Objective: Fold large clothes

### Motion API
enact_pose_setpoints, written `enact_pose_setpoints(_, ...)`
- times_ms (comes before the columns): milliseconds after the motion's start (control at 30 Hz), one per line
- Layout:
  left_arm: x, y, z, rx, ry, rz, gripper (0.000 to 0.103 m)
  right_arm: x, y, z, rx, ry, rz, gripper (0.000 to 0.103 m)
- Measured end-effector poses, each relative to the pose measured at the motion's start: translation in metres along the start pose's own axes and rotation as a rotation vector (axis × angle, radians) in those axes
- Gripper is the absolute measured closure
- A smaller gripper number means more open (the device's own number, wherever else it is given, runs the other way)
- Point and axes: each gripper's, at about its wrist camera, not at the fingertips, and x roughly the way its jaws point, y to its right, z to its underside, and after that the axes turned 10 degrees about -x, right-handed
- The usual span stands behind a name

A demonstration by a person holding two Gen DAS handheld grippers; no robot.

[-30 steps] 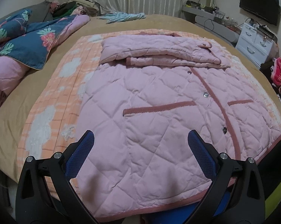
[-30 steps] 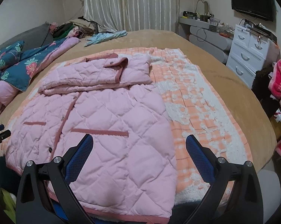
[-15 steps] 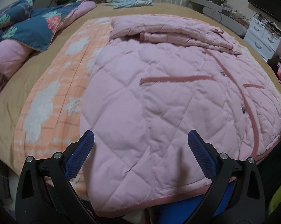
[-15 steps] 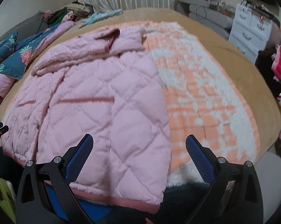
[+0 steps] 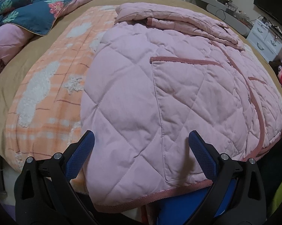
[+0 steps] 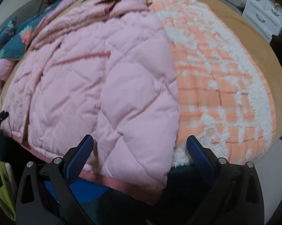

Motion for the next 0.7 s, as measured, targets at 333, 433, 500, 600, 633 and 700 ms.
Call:
enact_pose_setpoints(333, -0.001, 0.003, 0.006, 0.016, -0.023, 0.005, 0.009, 0.005, -0.02, 0.005, -0.121, -0.016, -0.028, 0.038)
enact_pose_setpoints(433, 0.003, 0.001, 0.007, 0.01, -0.053, 0.006, 0.009, -0.006, -0.027, 0.007, -0.15, 0.042, -0.009, 0.059)
enact_pose_setpoints(500, 0.004, 0.001, 0.007, 0.011, -0.057, 0.005, 0.009, -0.014, -0.025, 0.005, -0.127, 0.074, -0.024, 0.07)
enact_pose_setpoints(600, 0.005, 0.004, 0.008, 0.022, -0.059, 0.003, 0.009, -0.034, -0.021, -0.003, -0.106, 0.157, -0.063, 0.077)
enact_pose_setpoints(633, 0.005, 0.004, 0.008, 0.023, -0.058, 0.004, 0.009, -0.039, -0.02, -0.005, -0.101, 0.179, -0.071, 0.077)
enact_pose_setpoints(700, 0.004, 0.003, 0.009, 0.015, -0.051, 0.015, 0.009, -0.051, -0.018, -0.012, -0.087, 0.23, -0.089, 0.077)
